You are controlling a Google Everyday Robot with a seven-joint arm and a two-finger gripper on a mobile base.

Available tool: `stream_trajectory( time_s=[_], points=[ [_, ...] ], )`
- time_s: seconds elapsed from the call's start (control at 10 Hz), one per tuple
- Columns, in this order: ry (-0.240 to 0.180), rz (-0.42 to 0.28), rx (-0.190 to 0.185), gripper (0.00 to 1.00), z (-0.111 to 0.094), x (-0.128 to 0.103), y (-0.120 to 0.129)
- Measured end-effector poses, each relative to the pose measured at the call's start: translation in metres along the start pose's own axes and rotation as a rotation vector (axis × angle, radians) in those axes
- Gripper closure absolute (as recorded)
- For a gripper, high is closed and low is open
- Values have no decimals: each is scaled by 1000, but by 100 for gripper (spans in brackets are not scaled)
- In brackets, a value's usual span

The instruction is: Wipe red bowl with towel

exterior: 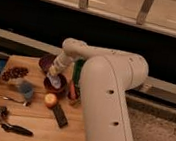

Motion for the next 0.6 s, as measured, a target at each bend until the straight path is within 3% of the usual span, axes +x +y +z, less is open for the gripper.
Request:
stream_trajectory(
  time_s=[0.2, 0.3, 0.6],
  points=[
    [39, -26, -42, 100, -1, 15, 15],
    [58, -22, -45, 100, -8, 27, 15],
    [62, 9, -5, 100, -37, 43, -10]
  ],
)
